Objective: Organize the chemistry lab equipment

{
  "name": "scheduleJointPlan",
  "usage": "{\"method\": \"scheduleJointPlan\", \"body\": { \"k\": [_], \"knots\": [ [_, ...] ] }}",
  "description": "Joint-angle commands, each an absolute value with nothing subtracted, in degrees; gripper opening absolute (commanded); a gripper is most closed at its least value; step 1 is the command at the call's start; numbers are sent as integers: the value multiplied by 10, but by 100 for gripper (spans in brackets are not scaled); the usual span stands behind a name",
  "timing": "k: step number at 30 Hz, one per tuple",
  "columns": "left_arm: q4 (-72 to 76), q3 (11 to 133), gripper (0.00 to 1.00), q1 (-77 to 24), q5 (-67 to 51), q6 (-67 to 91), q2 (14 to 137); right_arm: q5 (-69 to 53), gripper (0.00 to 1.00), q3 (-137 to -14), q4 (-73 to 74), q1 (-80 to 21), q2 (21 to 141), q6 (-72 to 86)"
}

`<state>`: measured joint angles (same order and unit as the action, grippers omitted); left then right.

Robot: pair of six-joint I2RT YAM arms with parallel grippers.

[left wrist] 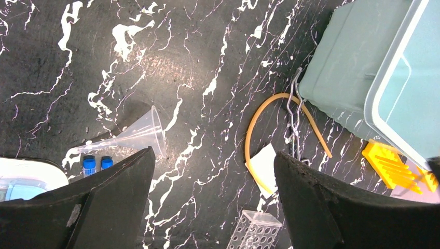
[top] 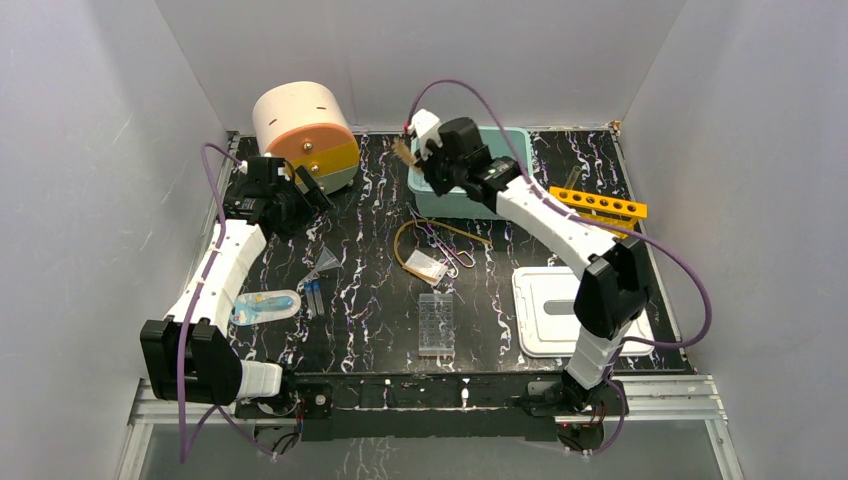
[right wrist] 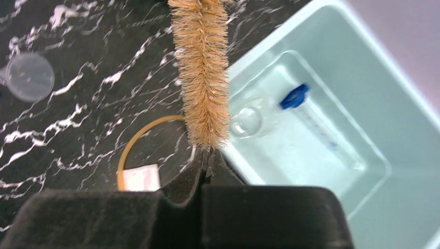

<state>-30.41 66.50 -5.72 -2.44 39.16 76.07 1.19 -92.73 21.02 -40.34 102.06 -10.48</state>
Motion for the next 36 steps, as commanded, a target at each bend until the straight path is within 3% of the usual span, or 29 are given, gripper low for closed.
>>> {"method": "scheduleJointPlan", "body": {
  "k": [1,10,16,23,36],
  "knots": [
    [-301,679,84,-56,-36,395,740,8,0,-972,184,-360,983,-122],
    [-302,686,84,-56,-51,397,755,39,0,-1029,211,-283,1036,-271],
    [-311,690,84,-56,-59,402,769,-94,0,-1103,291,-240,1108,-359],
    [-336,705,84,-56,-50,403,776,-162,0,-1161,369,-219,1167,-464],
    [-358,712,84,-56,-31,403,776,-92,0,-1212,361,-219,1260,-587]
  ]
}}
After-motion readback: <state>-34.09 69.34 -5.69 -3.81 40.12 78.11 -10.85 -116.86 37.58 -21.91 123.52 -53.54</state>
